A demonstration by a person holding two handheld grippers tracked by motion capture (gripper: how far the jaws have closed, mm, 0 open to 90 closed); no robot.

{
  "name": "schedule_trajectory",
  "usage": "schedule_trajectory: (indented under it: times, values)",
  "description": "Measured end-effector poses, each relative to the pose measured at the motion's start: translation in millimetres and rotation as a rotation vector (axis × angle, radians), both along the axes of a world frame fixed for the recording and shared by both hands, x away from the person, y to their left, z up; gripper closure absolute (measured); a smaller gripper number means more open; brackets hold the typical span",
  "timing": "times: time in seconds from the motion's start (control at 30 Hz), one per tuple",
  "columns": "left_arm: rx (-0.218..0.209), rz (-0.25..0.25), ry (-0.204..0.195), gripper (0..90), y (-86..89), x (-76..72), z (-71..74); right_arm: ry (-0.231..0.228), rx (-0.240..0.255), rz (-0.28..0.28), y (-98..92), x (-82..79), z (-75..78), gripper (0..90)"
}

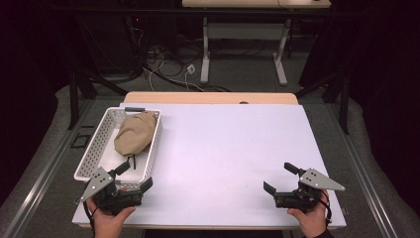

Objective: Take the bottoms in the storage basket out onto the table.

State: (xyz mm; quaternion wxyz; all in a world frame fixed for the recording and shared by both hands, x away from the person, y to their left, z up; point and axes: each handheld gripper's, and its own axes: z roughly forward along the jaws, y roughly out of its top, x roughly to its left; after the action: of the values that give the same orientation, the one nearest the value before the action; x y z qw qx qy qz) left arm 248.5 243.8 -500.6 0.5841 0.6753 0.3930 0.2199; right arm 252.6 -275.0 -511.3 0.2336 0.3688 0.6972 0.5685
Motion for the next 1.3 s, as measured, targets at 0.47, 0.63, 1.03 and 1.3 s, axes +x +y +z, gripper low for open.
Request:
schedule_trajectory:
  times: [0.47,0.63,1.03,1.3]
  values:
    - [-0.034,0.035,0.008,0.3,8.3,4.4,1.7,0.035,-0.004,-0.022,-2.6,4.6,-5.2,0.0]
    - [-0.026,0.047,0.014,0.3,11.0,2.9,4.0,0.035,-0.016,-0.014,-1.2,7.6,-6.4,0.0]
    - [0.022,0.086,0.023,0.3,11.2,5.7,13.7,0.048,-0.03,-0.015,4.5,10.5,-9.8,0.0]
    - [0.069,0.091,0.03,0.3,9.2,15.8,25.3,0.065,-0.028,-0.004,6.2,10.8,-11.4,0.0]
